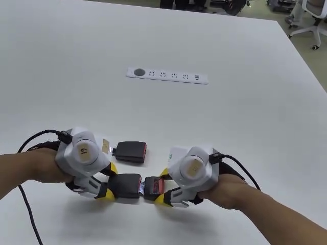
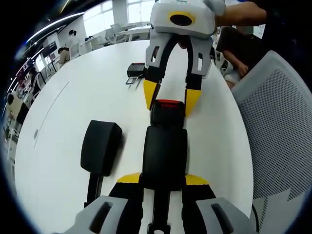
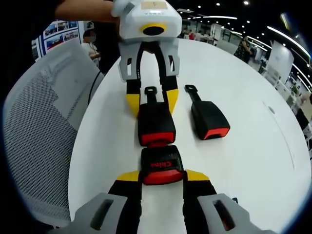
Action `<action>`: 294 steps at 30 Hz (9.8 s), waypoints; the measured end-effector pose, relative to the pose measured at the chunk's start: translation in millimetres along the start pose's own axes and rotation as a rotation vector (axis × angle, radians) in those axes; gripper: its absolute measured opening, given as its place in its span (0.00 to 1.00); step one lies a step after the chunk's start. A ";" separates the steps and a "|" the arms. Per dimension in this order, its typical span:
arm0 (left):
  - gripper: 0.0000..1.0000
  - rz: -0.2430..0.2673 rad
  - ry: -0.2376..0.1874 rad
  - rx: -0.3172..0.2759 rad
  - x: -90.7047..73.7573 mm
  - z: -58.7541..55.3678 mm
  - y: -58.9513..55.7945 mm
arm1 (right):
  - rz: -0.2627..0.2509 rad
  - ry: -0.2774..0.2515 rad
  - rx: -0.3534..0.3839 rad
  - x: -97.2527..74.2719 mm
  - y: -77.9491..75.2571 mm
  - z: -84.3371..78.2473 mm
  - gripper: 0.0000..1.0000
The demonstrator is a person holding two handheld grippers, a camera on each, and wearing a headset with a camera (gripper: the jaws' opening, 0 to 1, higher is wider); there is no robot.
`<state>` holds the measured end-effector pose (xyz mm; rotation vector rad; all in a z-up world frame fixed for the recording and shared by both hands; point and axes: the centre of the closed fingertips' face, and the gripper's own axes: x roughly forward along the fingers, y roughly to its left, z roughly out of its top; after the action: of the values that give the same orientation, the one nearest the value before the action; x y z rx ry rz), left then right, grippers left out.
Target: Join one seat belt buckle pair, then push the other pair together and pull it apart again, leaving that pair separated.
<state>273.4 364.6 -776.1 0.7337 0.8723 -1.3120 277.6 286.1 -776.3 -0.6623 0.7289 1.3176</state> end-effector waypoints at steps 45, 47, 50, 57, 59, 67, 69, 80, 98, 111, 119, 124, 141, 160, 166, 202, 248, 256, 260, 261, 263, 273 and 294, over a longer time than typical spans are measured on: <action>0.32 -0.005 0.069 -0.011 3.0 -6.4 3.0 | 0.011 0.043 -0.019 -15.3 -4.2 -25.5 0.29; 0.32 -0.005 0.069 -0.010 2.9 -6.1 2.6 | 0.012 0.048 -0.021 -16.8 -4.1 -27.5 0.29; 0.32 -0.006 0.068 -0.010 3.5 -7.2 3.4 | 0.009 0.054 -0.021 -19.0 -4.4 -30.5 0.29; 0.32 -0.006 0.069 -0.008 3.7 -6.9 3.3 | 0.005 0.067 -0.022 -26.2 -6.4 -38.2 0.29; 0.32 -0.006 0.068 -0.008 3.7 -6.9 3.3 | 0.004 0.069 -0.020 -26.6 -8.0 -40.9 0.29; 0.32 -0.008 0.064 -0.007 3.2 -4.9 2.2 | 0.002 0.084 -0.017 -33.8 -9.2 -49.4 0.30; 0.32 -0.009 0.063 -0.008 3.1 -4.5 1.9 | 0.002 0.088 -0.014 -36.1 -9.5 -52.2 0.30; 0.32 -0.009 0.068 0.000 3.1 -3.5 1.1 | -0.005 0.105 -0.001 -46.0 -12.0 -69.9 0.30; 0.33 -0.002 0.066 0.021 2.4 -1.3 -0.5 | -0.006 0.107 0.012 -49.4 -11.9 -74.6 0.31; 0.42 0.034 0.069 0.053 -6.4 2.7 0.0 | -0.018 0.085 0.003 -60.0 -15.4 -72.5 0.37; 0.46 0.059 0.046 0.030 -23.3 5.7 4.4 | -0.029 0.084 0.005 -78.6 -18.6 -68.5 0.40; 0.46 0.088 0.009 -0.001 -37.1 12.7 10.4 | -0.041 0.076 0.014 -84.2 -25.5 -68.2 0.43; 0.47 0.165 -0.057 -0.019 -56.3 34.7 50.2 | -0.080 0.070 0.016 -98.2 -64.3 -77.3 0.43; 0.39 0.139 -0.020 -0.007 -35.2 17.4 91.5 | -0.058 0.092 -0.024 -95.2 -94.1 -83.8 0.38; 0.36 0.112 0.007 0.016 -28.7 23.0 91.2 | -0.043 0.101 -0.021 -87.2 -103.2 -88.2 0.35; 0.31 0.018 0.093 0.018 5.4 3.7 96.6 | 0.017 0.151 -0.014 -66.4 -101.8 -101.6 0.30; 0.31 0.010 0.129 0.006 6.7 1.8 97.0 | 0.010 0.124 -0.042 -42.9 -104.7 -60.3 0.30; 0.31 0.009 0.135 0.005 6.8 1.4 97.2 | 0.013 0.112 -0.046 -38.9 -101.8 -49.1 0.30; 0.31 0.010 0.137 0.004 6.7 2.0 96.6 | 0.013 0.109 -0.052 -34.7 -101.1 -44.8 0.30; 0.31 0.010 0.136 0.003 6.5 2.8 95.7 | 0.012 0.108 -0.053 -34.1 -101.9 -42.9 0.30; 0.31 0.009 0.136 0.002 6.2 3.5 95.0 | 0.013 0.106 -0.056 -33.6 -102.3 -40.5 0.30; 0.31 0.011 0.134 -0.008 7.7 1.5 96.5 | 0.016 0.099 -0.070 -25.3 -102.7 -30.0 0.30; 0.31 0.013 0.123 -0.017 5.2 5.6 93.3 | 0.031 0.101 -0.087 -10.9 -95.5 -18.2 0.31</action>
<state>366.8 369.2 -780.2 0.8125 0.9748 -1.2571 369.3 252.2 -777.0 -0.7948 0.7697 1.3575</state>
